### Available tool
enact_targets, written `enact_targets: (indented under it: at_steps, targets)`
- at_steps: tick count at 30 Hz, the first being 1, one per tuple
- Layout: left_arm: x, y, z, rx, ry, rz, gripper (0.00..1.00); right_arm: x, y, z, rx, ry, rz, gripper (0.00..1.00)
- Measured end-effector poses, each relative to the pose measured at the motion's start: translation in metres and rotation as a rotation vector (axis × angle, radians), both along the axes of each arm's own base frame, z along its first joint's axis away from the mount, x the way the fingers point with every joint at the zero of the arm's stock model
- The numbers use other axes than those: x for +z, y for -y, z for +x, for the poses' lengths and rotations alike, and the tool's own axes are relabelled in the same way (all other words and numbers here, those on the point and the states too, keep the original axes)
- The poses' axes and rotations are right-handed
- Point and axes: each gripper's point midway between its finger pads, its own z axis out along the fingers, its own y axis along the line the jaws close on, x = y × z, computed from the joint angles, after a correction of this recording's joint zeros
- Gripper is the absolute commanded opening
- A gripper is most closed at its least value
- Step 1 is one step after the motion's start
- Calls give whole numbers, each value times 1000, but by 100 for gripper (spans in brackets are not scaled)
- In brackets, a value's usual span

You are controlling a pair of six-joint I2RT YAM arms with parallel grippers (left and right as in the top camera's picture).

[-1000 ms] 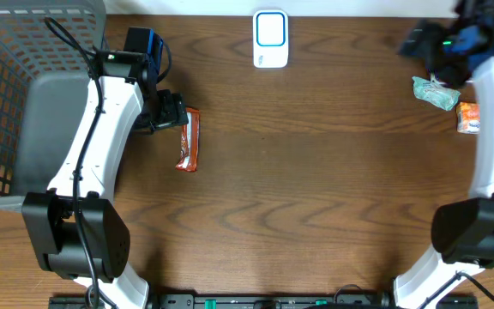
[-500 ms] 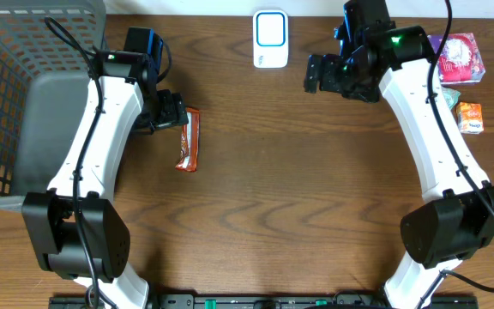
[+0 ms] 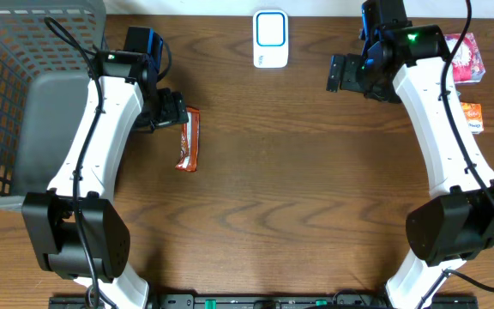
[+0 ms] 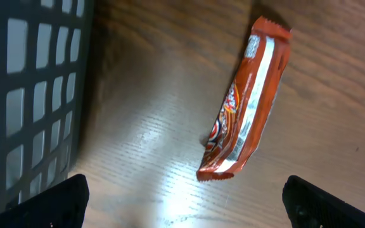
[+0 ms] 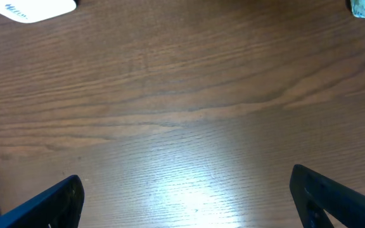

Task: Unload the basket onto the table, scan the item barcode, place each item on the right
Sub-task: 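Move the right gripper back toward the table centre, then push the orange-red snack bar toward the centre with the left gripper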

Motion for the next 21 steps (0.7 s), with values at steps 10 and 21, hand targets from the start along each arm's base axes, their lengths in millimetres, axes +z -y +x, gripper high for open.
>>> enact_targets:
  at_steps: [10, 21]
  targets:
    - [-8, 42, -10, -53, -45, -220, 98, 0, 1, 0, -1, -1, -3, 99]
    - [-51, 82, -5, -227, 21, -137, 98, -1, 1, 0, -1, -2, -4, 99]
